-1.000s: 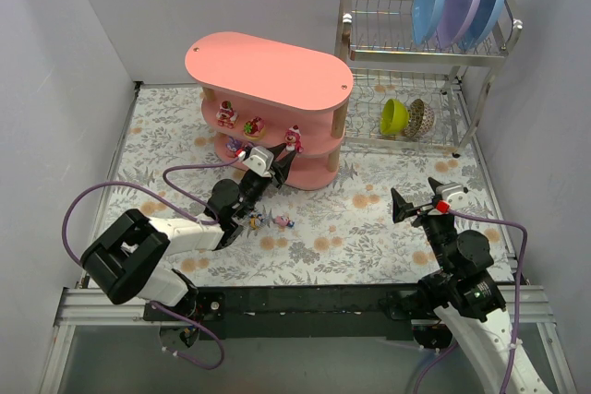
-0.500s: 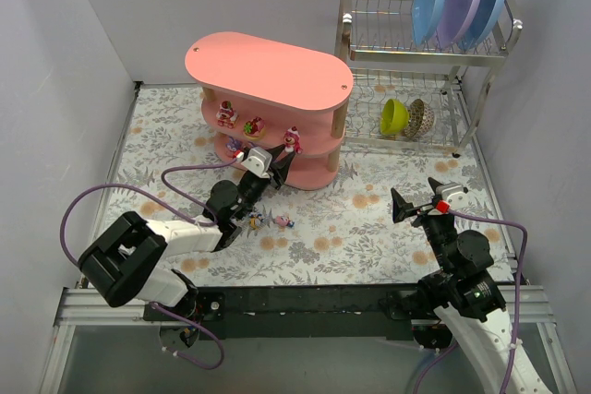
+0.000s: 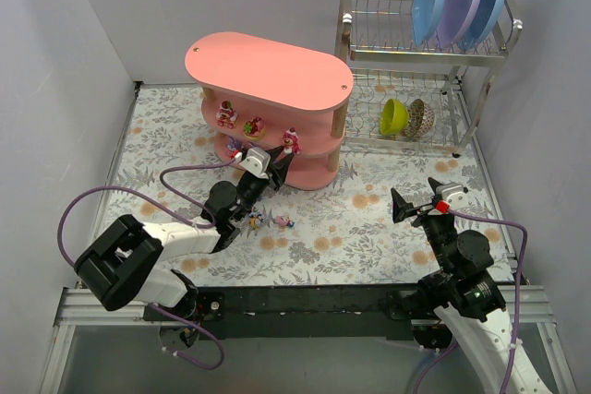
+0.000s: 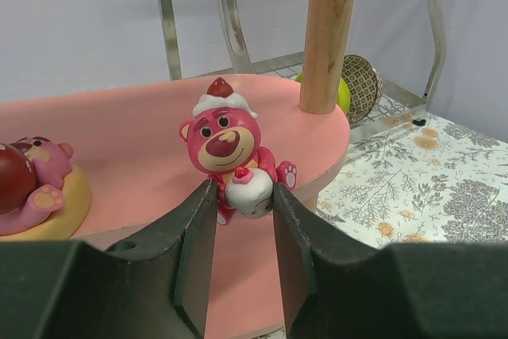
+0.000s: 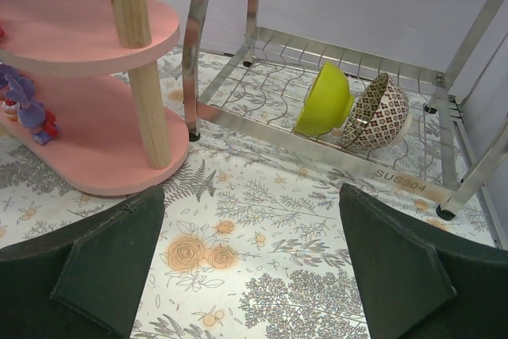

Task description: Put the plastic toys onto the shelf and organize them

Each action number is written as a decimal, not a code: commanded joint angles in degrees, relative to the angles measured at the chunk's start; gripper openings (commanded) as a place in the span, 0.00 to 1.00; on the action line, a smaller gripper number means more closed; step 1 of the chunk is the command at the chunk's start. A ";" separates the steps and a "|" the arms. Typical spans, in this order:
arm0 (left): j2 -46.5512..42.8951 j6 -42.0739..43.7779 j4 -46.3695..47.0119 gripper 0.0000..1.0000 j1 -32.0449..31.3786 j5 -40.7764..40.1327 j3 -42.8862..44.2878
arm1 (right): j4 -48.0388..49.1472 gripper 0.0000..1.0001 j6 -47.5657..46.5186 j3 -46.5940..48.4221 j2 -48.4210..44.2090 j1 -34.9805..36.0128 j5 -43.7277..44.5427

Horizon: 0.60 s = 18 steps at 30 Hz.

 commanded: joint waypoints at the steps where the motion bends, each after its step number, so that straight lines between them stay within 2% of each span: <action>1: -2.15 -0.46 -2.05 0.06 0.27 -1.37 -0.52 | 3.37 0.98 -0.48 0.14 -11.76 0.26 0.45; 18: -4.52 -2.22 -8.99 0.11 0.27 -4.45 0.62 | 3.19 0.98 -0.39 0.23 -11.76 0.26 0.37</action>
